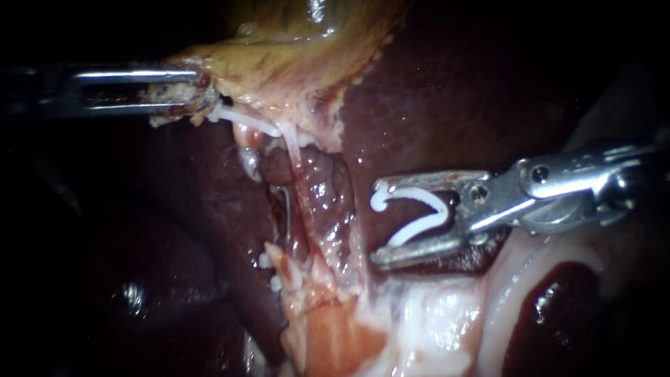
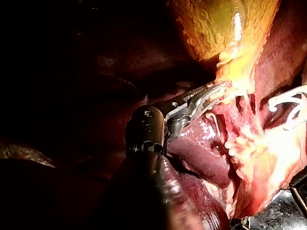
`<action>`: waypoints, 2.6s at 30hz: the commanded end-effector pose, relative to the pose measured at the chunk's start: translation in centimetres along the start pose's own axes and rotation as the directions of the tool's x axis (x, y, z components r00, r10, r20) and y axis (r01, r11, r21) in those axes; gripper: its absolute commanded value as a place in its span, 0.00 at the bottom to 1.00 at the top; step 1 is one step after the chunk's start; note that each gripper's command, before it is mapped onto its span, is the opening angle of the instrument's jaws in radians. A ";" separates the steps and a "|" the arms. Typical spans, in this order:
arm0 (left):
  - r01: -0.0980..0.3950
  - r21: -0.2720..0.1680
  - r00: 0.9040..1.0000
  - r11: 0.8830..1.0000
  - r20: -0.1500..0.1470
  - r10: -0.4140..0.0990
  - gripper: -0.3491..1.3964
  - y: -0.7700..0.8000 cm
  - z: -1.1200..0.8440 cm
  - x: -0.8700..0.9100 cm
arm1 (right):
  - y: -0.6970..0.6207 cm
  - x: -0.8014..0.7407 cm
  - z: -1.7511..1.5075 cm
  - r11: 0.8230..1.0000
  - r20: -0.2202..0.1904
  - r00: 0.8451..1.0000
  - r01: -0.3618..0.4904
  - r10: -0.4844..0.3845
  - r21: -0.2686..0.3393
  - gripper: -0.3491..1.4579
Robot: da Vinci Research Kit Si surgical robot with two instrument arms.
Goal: Clipping first clip right tube
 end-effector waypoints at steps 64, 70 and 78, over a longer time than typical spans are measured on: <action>0.001 0.005 1.000 1.000 -0.002 -0.001 0.00 -0.05 0.02 0.01 | -0.37 0.15 1.16 0.922 -0.140 0.951 -0.222 0.277 0.318 0.42; 0.001 0.005 1.000 1.000 -0.002 -0.001 0.00 -0.05 0.02 0.01 | -0.36 0.12 1.13 0.914 -0.134 0.945 -0.243 0.299 0.324 0.37; 0.001 0.005 1.000 1.000 -0.002 -0.001 0.00 -0.05 0.02 0.01 | -0.36 0.10 1.11 0.907 -0.127 0.939 -0.264 0.320 0.329 0.30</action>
